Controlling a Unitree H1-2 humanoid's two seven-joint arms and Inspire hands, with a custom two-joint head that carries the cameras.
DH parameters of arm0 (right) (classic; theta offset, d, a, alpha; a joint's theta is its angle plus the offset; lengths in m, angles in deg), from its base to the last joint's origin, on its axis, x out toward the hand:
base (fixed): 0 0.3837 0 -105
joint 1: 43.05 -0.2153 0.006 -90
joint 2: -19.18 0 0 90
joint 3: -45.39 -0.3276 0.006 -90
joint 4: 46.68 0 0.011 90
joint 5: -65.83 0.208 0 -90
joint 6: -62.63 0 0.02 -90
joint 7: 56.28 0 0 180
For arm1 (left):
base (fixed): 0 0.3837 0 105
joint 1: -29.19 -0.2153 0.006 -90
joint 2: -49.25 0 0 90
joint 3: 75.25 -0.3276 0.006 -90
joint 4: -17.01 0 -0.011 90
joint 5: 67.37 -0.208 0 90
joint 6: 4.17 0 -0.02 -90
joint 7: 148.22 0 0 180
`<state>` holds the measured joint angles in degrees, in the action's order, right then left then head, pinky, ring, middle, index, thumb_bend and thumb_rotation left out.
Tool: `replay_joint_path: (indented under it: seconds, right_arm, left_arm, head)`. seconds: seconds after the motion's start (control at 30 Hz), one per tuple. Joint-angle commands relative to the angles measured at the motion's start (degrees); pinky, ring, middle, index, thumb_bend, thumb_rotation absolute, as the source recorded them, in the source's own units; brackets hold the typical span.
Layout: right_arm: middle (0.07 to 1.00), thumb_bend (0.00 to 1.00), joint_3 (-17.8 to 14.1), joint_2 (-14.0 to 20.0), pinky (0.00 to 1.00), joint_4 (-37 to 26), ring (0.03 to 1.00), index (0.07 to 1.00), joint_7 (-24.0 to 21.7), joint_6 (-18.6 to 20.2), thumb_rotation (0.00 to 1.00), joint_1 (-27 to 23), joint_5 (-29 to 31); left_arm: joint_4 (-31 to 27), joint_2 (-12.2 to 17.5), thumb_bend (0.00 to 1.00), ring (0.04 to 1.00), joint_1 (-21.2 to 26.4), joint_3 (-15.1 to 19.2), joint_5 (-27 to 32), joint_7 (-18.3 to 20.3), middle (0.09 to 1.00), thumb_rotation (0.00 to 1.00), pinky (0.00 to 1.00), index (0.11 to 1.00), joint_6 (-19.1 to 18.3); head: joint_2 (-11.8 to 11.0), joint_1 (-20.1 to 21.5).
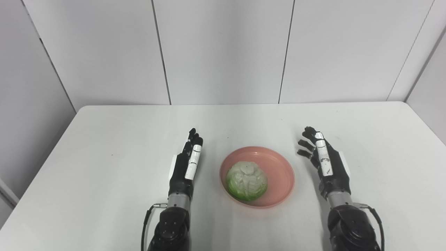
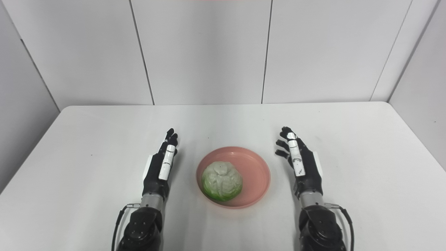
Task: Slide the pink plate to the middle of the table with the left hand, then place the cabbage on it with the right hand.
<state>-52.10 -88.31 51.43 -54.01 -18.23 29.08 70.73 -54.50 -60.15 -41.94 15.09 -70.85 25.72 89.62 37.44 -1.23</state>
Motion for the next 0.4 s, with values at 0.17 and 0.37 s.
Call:
replay_joint_path:
  seconds: [0.17,0.37]
  right_arm:
    - [0.923,0.75,2.20,-0.57,0.82,0.88,0.880,0.887,0.89,1.51,1.00,-1.76,-1.18]
    - [0.922,0.74,3.01,-0.20,0.82,1.13,0.883,0.880,1.47,1.49,1.00,-1.82,-2.36]
  left_arm:
    - [0.43,1.61,0.76,0.994,1.32,1.17,0.06,-0.41,0.983,0.91,1.00,0.958,-1.17]
    - [0.41,1.56,0.79,0.986,1.61,1.32,1.01,0.26,0.975,0.91,1.00,0.947,-2.23]
  head:
    - [0.13,0.14]
    - [0.12,0.59]
